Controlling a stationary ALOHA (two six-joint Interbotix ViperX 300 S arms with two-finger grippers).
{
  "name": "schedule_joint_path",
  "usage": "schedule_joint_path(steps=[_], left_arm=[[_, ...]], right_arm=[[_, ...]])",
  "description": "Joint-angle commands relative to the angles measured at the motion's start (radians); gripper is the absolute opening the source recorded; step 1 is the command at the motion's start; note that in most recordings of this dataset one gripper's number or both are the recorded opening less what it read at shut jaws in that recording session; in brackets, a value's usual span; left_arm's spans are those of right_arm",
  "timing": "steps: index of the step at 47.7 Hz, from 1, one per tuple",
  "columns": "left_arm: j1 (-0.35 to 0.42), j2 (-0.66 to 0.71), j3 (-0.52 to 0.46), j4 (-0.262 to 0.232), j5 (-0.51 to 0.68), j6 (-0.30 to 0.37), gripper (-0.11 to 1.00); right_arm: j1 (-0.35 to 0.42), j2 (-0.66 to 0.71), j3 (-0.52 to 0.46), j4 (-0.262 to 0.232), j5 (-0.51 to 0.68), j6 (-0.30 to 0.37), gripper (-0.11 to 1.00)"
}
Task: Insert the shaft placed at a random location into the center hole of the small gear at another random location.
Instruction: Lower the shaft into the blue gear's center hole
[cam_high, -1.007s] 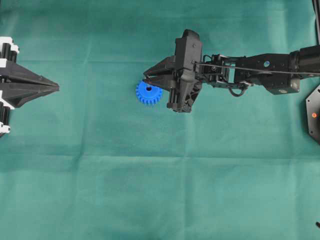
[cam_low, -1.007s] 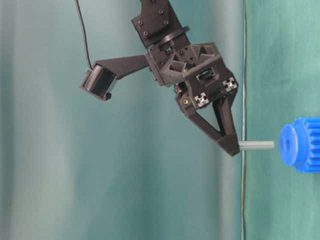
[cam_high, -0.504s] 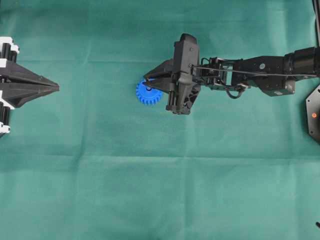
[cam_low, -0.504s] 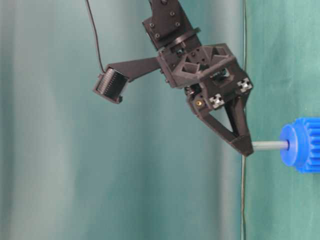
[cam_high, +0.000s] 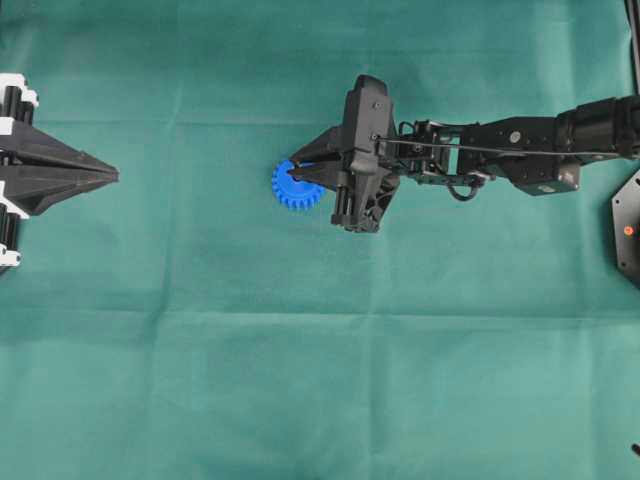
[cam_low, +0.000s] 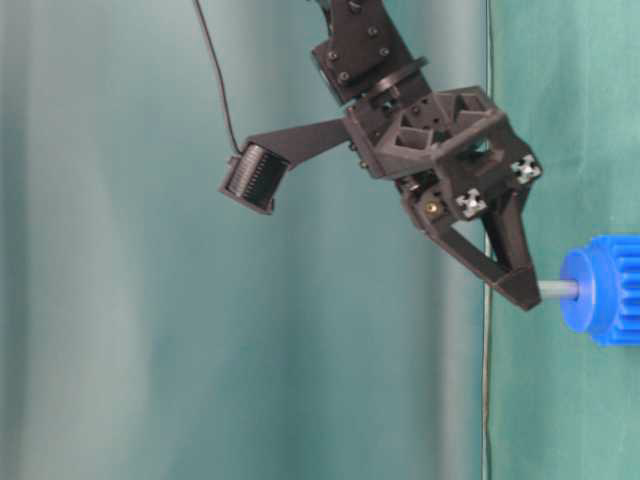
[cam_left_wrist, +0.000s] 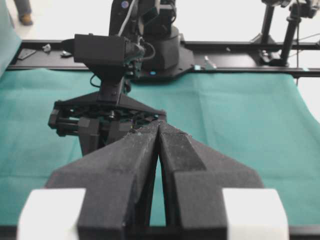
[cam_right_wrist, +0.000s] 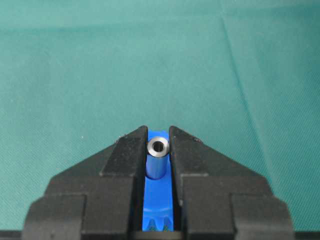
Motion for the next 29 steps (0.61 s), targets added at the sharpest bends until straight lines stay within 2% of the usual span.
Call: schedule_joint_path(steps=[1,29], left_arm=[[-0.003,0.006,-0.023,0.003,-0.005,0.0,0.0],[-0.003,0.005,-0.023,0.002,-0.005,0.0,0.0]], right_arm=[[0.003,-0.006,-0.021,0.005,-0.021,-0.002,0.13],[0.003,0.049,-0.034,0.009,-0.026,-0.002,0.13]])
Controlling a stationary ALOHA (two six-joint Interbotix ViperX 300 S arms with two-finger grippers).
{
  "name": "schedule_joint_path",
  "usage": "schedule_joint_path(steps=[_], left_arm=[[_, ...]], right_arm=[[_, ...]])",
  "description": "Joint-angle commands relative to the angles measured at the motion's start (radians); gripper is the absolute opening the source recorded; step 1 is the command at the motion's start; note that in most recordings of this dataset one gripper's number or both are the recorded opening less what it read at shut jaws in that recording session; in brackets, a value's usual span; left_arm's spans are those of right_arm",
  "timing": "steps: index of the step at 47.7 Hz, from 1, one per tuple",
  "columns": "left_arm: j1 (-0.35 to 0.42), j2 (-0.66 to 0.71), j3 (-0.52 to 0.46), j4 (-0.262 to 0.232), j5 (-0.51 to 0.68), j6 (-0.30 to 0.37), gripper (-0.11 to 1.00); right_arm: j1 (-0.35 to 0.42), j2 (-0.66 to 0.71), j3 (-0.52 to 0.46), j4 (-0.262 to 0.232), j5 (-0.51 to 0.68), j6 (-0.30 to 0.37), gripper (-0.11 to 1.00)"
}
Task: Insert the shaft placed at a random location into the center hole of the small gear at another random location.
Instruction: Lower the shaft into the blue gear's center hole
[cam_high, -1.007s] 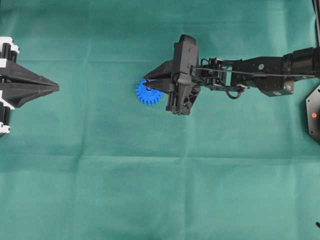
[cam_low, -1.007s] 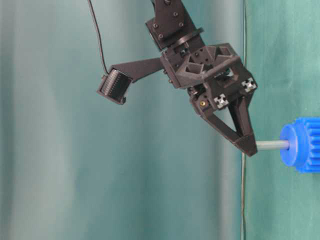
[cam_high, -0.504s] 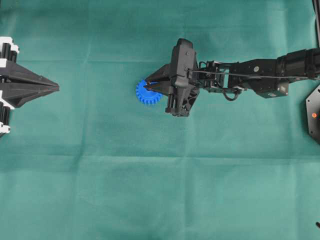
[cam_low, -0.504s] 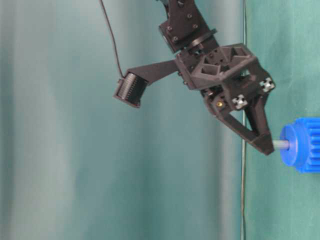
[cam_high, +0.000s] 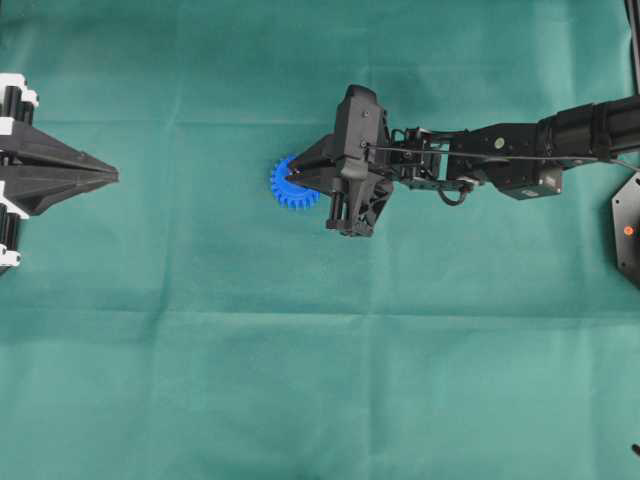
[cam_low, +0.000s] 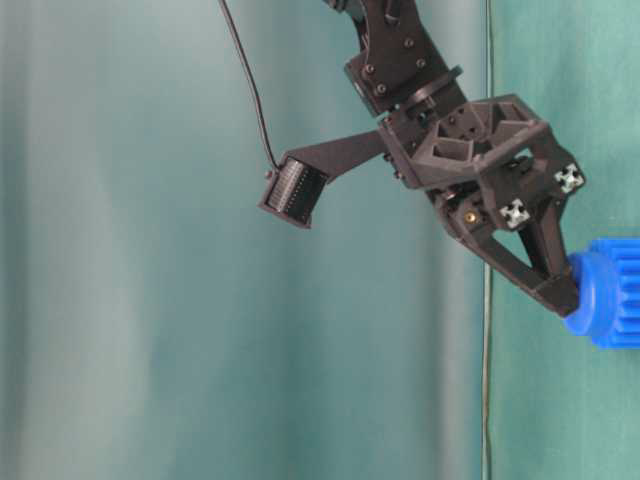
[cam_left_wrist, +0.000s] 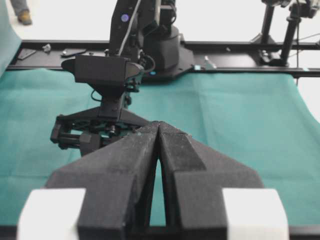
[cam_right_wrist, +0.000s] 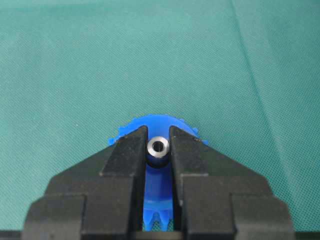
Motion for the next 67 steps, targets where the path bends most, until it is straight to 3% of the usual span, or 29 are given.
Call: schedule_joint_path(steps=[1,28,31,40,42,50,67], left_arm=[[-0.002,0.005,-0.023,0.002,-0.005,0.0,0.0],[-0.002,0.008,-0.023,0.003,-0.003,0.0,0.0],[-0.002,0.008,-0.023,0.002,-0.005,0.0,0.0],[-0.002,0.008,-0.023,0.002,-0.003,0.0,0.0],[-0.002,0.008,-0.025,0.003,-0.005,0.0,0.0],[-0.002,0.008,-0.025,0.002,-0.005,0.0,0.0],[-0.002,0.008,-0.025,0.003,-0.005,0.0,0.0]], right_arm=[[0.0,-0.012,-0.015,0.003,-0.008,-0.002,0.13],[0.0,-0.014,-0.011,0.015,0.038,0.005,0.16],[0.0,-0.014,-0.011,0.018,0.038,0.005,0.27],[0.0,-0.032,-0.008,0.02,0.037,0.003,0.78],[0.0,-0.038,-0.006,0.02,0.037,0.003,0.85],[0.0,-0.077,0.003,0.02,0.041,0.003,0.74],[0.0,-0.255,0.035,0.014,0.055,-0.005,0.76]])
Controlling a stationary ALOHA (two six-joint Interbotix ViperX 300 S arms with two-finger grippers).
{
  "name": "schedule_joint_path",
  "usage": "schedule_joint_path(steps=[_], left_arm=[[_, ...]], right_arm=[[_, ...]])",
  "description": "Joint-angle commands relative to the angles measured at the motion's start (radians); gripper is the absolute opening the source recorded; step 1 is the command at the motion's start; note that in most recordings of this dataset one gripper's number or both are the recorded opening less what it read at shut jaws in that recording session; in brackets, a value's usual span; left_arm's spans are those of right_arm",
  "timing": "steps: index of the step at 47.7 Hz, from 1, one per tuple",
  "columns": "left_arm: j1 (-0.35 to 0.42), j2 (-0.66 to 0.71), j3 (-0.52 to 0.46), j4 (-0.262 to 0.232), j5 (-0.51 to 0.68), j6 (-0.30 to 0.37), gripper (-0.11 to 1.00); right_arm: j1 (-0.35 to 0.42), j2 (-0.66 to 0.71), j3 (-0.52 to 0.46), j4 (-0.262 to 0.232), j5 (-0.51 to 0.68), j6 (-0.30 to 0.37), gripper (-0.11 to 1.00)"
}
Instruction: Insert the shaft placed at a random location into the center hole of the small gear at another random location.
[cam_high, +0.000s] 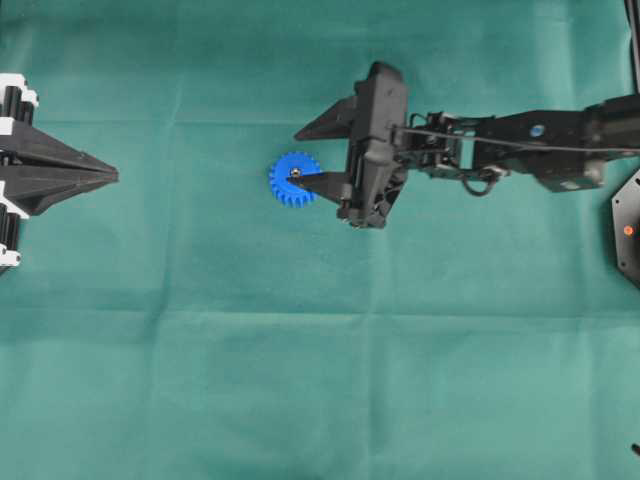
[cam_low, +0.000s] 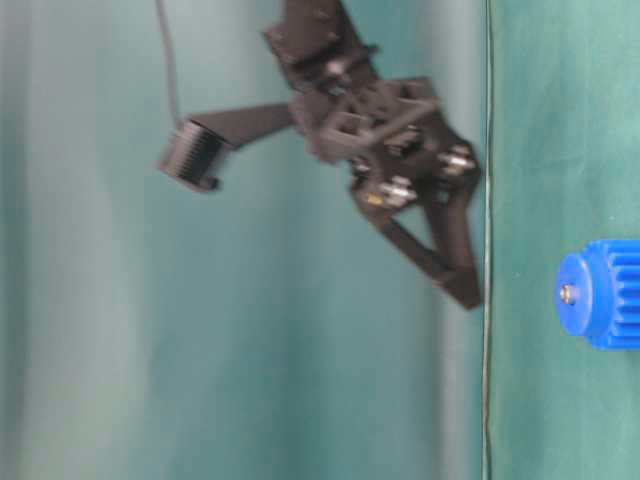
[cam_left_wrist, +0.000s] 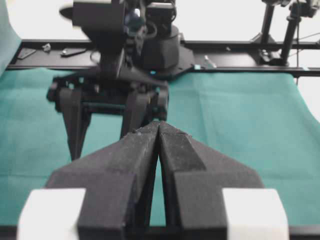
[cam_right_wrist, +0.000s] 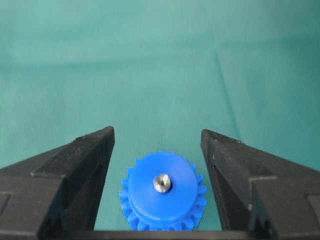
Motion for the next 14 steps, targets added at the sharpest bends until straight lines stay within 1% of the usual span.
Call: schedule_joint_path(steps=[1,14], left_arm=[[-0.002,0.008,-0.025,0.002,-0.006,0.0,0.0],[-0.002,0.006,-0.025,0.003,-0.006,0.0,0.0]], right_arm=[[-0.002,-0.071,-0.002,-0.002,0.003,-0.005,0.76],[-0.002,-0.095,0.008,-0.003,0.006,-0.002,0.75]])
